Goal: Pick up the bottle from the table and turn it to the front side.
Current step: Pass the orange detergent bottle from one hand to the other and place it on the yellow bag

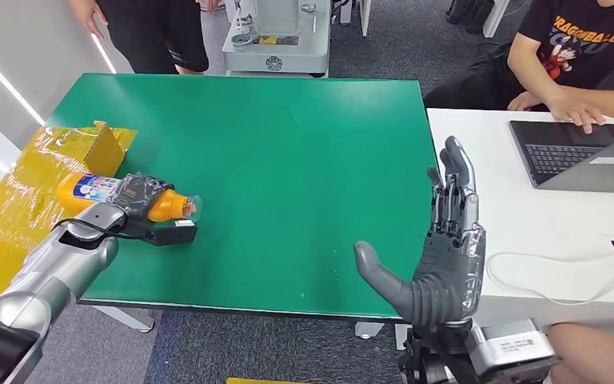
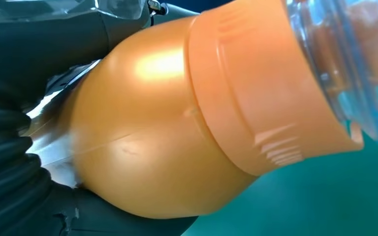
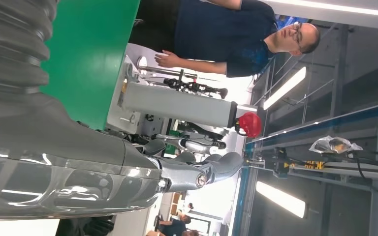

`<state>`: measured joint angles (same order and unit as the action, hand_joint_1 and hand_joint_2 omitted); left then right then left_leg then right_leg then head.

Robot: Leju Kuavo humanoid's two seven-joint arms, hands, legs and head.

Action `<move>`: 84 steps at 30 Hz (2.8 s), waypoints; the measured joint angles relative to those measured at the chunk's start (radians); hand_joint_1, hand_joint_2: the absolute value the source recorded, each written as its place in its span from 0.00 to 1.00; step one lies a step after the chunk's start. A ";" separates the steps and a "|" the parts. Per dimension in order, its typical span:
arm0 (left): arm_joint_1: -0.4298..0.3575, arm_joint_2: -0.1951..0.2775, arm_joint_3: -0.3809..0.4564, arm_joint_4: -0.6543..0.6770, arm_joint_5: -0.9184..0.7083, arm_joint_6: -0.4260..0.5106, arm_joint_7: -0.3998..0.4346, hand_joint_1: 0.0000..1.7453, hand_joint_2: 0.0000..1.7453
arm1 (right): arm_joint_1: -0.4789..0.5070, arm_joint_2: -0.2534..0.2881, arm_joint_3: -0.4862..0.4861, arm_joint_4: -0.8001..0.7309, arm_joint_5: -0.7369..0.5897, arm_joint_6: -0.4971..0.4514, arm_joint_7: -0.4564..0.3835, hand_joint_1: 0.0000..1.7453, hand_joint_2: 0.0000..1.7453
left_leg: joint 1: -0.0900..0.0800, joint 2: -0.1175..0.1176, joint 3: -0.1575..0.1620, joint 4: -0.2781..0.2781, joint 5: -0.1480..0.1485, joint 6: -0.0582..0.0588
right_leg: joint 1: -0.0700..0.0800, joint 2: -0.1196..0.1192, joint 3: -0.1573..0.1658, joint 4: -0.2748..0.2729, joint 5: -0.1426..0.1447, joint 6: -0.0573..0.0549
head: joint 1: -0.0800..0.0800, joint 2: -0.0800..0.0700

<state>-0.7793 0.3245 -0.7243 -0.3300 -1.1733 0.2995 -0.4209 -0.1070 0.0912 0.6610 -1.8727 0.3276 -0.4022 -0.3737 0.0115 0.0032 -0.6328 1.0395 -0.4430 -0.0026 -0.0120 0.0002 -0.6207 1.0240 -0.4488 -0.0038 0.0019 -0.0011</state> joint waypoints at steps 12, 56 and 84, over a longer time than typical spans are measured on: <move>-0.002 0.040 0.026 0.000 -0.013 0.007 0.007 1.00 1.00 | 0.002 0.000 -0.003 -0.002 0.011 0.024 -0.001 0.00 1.00 | 0.000 0.000 0.000 0.000 0.000 0.000 | 0.000 0.000 0.000 0.000 0.000 0.000 | 0.000 0.000; 0.061 -0.024 0.125 0.004 -0.075 0.063 -0.025 1.00 1.00 | 0.009 0.000 -0.001 -0.007 0.010 -0.028 -0.011 0.00 1.00 | 0.000 0.000 0.000 0.000 0.000 0.000 | 0.000 0.000 0.000 0.000 0.000 0.000 | 0.000 0.000; 0.024 -0.092 0.143 0.004 -0.104 0.051 -0.006 0.00 1.00 | -0.004 0.000 0.002 0.008 0.002 -0.070 -0.025 0.00 1.00 | 0.000 0.000 0.000 0.000 0.000 0.000 | 0.000 0.000 0.000 0.000 0.000 0.000 | 0.000 0.000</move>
<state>-0.7549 0.2328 -0.5810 -0.3255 -1.2769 0.3506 -0.4265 -0.1113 0.0908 0.6630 -1.8644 0.3296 -0.4723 -0.3987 0.0113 0.0030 -0.6328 1.0397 -0.4431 -0.0026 -0.0121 0.0001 -0.6206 1.0237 -0.4487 -0.0037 0.0019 -0.0011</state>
